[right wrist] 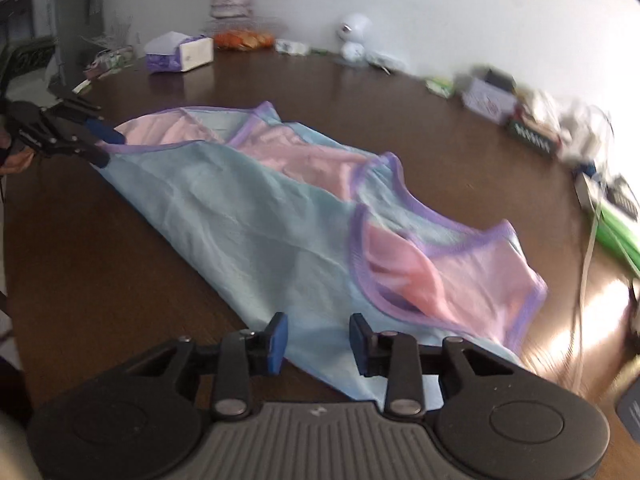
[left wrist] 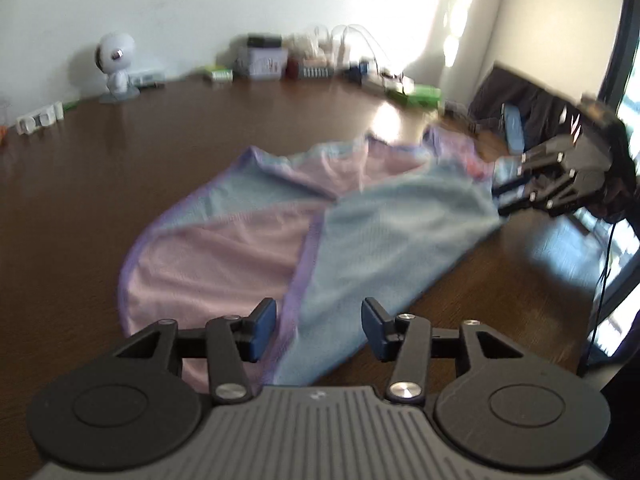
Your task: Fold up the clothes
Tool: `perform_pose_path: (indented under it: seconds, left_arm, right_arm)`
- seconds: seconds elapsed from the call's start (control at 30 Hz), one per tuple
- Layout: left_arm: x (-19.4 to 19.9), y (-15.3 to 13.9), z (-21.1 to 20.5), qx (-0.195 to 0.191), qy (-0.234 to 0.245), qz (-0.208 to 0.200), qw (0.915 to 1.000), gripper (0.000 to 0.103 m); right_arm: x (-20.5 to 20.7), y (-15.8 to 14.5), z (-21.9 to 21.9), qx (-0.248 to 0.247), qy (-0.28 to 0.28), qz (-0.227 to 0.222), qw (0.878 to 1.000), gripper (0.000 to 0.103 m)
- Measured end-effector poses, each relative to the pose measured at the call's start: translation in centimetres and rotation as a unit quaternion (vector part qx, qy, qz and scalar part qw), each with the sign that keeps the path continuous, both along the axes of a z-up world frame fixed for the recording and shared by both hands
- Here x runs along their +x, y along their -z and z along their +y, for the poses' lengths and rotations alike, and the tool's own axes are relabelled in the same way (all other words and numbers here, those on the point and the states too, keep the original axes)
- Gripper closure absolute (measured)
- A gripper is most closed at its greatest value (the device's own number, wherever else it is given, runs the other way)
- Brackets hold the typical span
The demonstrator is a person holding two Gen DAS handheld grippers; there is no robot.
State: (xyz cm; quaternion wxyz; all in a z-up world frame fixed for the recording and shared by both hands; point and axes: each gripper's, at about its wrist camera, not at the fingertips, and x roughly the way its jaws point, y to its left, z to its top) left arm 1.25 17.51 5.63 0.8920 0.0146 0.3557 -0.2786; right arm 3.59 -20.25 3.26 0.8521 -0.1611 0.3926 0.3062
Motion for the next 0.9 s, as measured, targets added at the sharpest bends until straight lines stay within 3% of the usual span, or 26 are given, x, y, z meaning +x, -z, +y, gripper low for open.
perform_pose_path:
  seconds: [0.07,0.1,0.13,0.2,0.23,0.33,0.43,0.5,0.53,0.57,0.6,0.63,0.77,0.9]
  left_arm:
    - [2.2,-2.1,0.4,-0.03,-0.004,-0.022,0.9993,0.023]
    - [4.3,-2.5,-0.2,-0.02,-0.006,-0.023,0.9995,0.019]
    - [6.7,-2.6,-1.0,-0.001,-0.006,-0.021,0.9998,0.018]
    - [12.1,-1.5,-3.1,0.061,-0.028,0.009,0.9977,0.024]
    - [14.5,-0.6,-4.0,0.081,-0.036,0.026,0.9957,0.033]
    - [18.0,1.5,-4.9,0.068,-0.012,0.058,0.9959,0.039]
    - [18.5,2.6,-4.7,0.068,0.0,0.052,0.9963,0.043]
    - [18.5,3.1,-4.3,0.055,-0.012,0.056,0.9969,0.057]
    - [18.5,3.2,-4.2,0.045,-0.013,0.055,0.9974,0.084]
    - [18.5,3.3,-4.1,0.036,-0.015,0.055,0.9977,0.098]
    - [18.5,3.4,-4.0,0.027,-0.016,0.054,0.998,0.098]
    - [18.1,3.3,-4.1,0.027,-0.016,0.047,0.9984,0.098]
    - [15.6,2.2,-4.5,0.035,-0.027,0.002,0.999,0.099]
    - [10.7,-0.2,-4.9,0.045,-0.045,-0.057,0.9963,0.099]
  right_arm:
    - [1.9,-1.5,-0.8,0.031,0.019,0.001,0.999,0.064]
    - [3.4,-2.4,-0.9,0.055,0.033,-0.006,0.998,0.054]
    - [5.4,-2.8,-0.7,0.087,0.041,-0.004,0.995,0.05]
    - [9.8,-2.9,0.1,0.138,0.065,0.007,0.988,0.049]
    - [12.0,-2.3,1.0,0.14,0.073,0.023,0.987,0.05]
    - [16.3,-0.1,3.5,0.093,0.112,0.039,0.989,0.06]
    - [17.3,1.4,4.8,0.072,0.113,0.049,0.99,0.064]
    - [16.7,2.2,5.1,0.062,0.101,0.041,0.992,0.066]
    - [16.3,2.4,5.2,0.056,0.094,0.027,0.994,0.069]
    - [15.9,2.5,5.3,0.049,0.09,0.015,0.995,0.08]
    - [15.6,2.6,5.5,0.041,0.085,0.003,0.995,0.096]
    - [15.4,2.6,5.5,0.046,0.084,0.005,0.995,0.098]
    - [14.0,1.8,5.4,0.057,0.078,-0.023,0.995,0.098]
    - [11.1,-0.9,4.9,0.059,0.055,-0.059,0.995,0.098]
